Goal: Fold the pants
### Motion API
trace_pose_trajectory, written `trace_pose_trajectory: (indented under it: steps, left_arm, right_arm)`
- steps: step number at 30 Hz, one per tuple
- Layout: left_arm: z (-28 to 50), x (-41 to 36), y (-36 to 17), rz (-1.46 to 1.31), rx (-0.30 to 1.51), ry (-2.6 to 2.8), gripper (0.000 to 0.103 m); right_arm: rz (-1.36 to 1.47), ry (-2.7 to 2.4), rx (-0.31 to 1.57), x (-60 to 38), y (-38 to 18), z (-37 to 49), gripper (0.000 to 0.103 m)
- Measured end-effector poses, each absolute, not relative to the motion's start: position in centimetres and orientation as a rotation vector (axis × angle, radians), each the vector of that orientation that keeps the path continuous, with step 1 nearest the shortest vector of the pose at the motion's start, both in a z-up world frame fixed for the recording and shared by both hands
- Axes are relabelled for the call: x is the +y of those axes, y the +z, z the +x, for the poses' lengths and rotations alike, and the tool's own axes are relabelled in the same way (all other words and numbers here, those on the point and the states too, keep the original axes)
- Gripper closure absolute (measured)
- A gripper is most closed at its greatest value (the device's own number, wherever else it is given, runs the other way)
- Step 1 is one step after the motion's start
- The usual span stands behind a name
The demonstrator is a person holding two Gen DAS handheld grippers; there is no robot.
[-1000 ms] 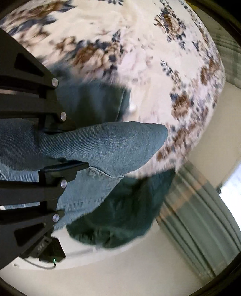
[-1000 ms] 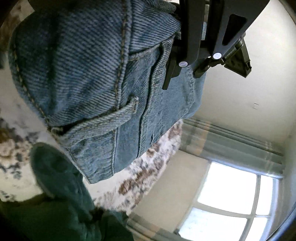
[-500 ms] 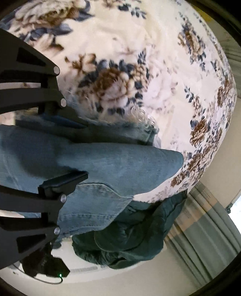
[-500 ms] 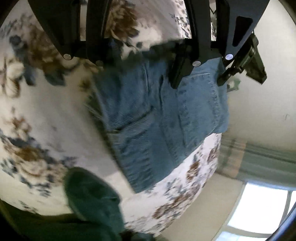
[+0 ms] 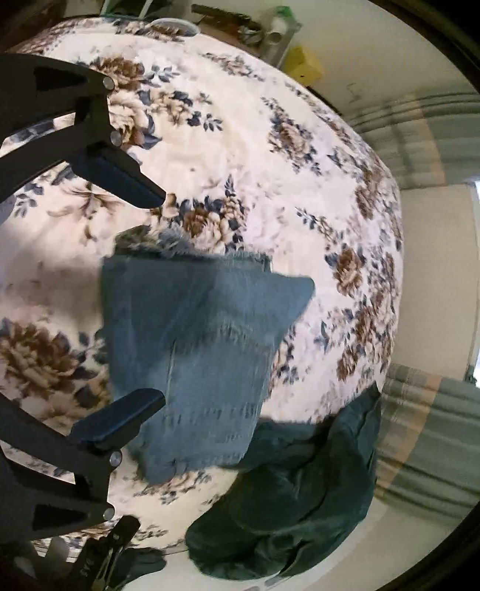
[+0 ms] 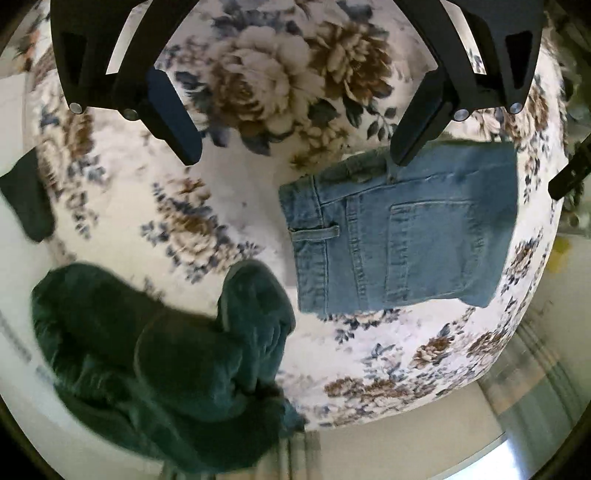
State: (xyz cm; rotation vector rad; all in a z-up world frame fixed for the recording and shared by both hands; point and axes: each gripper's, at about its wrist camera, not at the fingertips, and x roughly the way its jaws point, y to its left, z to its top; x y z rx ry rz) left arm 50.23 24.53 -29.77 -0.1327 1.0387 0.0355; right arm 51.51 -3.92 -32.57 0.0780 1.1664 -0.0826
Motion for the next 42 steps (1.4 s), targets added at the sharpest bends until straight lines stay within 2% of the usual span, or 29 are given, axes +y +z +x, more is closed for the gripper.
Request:
trace_pose_trajectory:
  steps: [9, 18, 26, 35, 42]
  left_arm:
    - [42.6, 20.9, -21.1, -0.095, 0.973, 0.039, 0.003]
    - [32.8, 17.7, -12.6, -0.058, 0.859, 0.085, 0.003]
    - [23.7, 15.7, -6.4, -0.062, 0.777, 0.125, 0.003]
    - [17.2, 15.6, -1.2, -0.059, 0.692, 0.133, 0.003]
    - [14.5, 16.6, 0.6, -0.051, 0.651, 0.135, 0.003]
  right_arm:
    - [0.06, -0.053, 1.071, -4.1, -22.3, 43.4, 0.0]
    - [0.002, 0.017, 0.913, -5.1, -10.0, 31.4, 0.0]
    - [-0.036, 0.08, 0.805, -6.4, -1.5, 21.1, 0.0]
    - [-0.035, 0.094, 0.71, -7.0, 6.1, 12.3, 0.0]
    - [-0.042, 0.091, 0.663, -5.9, 9.3, 8.0, 0.0]
